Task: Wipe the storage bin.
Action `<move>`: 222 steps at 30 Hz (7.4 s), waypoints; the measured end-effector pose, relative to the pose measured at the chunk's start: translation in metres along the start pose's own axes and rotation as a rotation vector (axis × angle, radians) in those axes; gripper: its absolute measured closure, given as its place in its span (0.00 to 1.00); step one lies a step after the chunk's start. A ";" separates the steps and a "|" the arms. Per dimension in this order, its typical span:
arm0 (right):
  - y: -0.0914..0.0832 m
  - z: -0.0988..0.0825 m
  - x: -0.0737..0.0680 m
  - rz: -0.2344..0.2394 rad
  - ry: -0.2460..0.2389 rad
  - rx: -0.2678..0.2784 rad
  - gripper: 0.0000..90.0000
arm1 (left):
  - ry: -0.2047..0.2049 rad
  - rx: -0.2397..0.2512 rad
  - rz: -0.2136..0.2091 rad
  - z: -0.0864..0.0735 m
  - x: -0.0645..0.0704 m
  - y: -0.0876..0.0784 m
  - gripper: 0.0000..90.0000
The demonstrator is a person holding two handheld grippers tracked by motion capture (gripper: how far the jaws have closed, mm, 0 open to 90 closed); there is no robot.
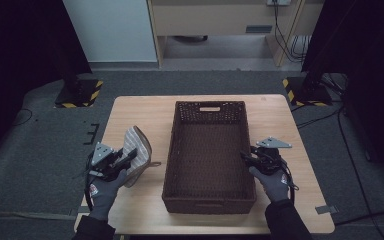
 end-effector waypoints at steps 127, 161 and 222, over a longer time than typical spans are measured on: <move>-0.005 -0.007 0.009 -0.036 0.037 0.004 0.78 | 0.062 -0.057 -0.272 0.017 0.039 0.137 0.68; -0.005 -0.007 0.010 -0.022 0.040 0.002 0.76 | 0.063 -0.149 -0.304 -0.020 0.051 0.138 0.67; 0.008 0.005 0.019 -0.020 0.058 0.010 0.77 | 0.169 -0.208 -0.359 -0.039 0.067 0.127 0.67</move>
Point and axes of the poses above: each handheld gripper's, and its own axes: y roughly forward along the jaws, z roughly out of its top, x roughly to its right, the point moved 10 cm from there along y, roughly forward along the jaws, and after that the axes turned 11 degrees about y, right-handed, at the moved point
